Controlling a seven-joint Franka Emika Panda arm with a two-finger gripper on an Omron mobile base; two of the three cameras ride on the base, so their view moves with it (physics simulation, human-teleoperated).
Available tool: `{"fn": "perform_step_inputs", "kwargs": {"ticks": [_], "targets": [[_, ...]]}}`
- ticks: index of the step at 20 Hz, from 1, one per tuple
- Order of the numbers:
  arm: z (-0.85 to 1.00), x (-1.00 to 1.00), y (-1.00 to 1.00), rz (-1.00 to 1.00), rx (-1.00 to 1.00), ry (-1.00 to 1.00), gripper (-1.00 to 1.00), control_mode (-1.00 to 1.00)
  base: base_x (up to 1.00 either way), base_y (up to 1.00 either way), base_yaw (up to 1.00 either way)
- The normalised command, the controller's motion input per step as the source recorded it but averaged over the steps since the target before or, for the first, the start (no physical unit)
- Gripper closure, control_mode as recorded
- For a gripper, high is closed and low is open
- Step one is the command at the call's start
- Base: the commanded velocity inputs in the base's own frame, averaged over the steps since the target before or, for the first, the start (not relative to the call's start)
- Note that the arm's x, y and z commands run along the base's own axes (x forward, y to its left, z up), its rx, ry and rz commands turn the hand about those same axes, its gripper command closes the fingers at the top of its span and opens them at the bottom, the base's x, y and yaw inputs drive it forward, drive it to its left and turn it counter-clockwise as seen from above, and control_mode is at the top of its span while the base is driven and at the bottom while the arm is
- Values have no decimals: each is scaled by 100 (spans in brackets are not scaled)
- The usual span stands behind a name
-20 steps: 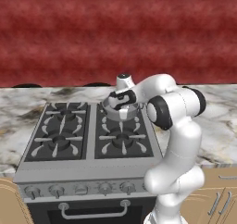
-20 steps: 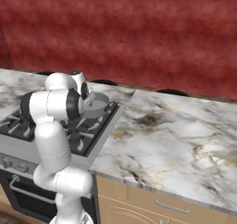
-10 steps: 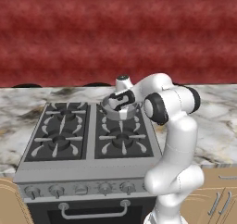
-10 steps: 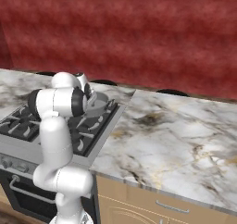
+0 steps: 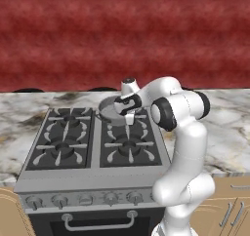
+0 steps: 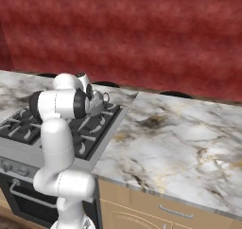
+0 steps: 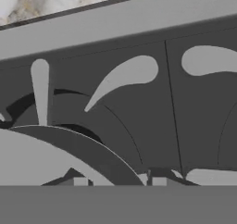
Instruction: Move the pot and pan from the stove into the sink.
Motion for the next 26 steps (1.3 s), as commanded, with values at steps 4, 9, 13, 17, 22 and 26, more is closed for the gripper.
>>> {"fn": "perform_step_inputs", "kwargs": {"ticks": [4, 9, 13, 17, 22, 26], "targets": [[23, -11, -2, -1, 3, -2, 100, -100, 0, 0, 0], [56, -5, 0, -2, 6, 1, 100, -100, 0, 0, 0], [73, -15, -1, -2, 8, 2, 100, -100, 0, 0, 0], [71, -33, -3, 0, 8, 3, 100, -100, 0, 0, 0], [56, -53, -1, 0, 4, 3, 100, -100, 0, 0, 0], [39, -73, 0, 0, 0, 1, 100, -100, 0, 0, 0]]}}
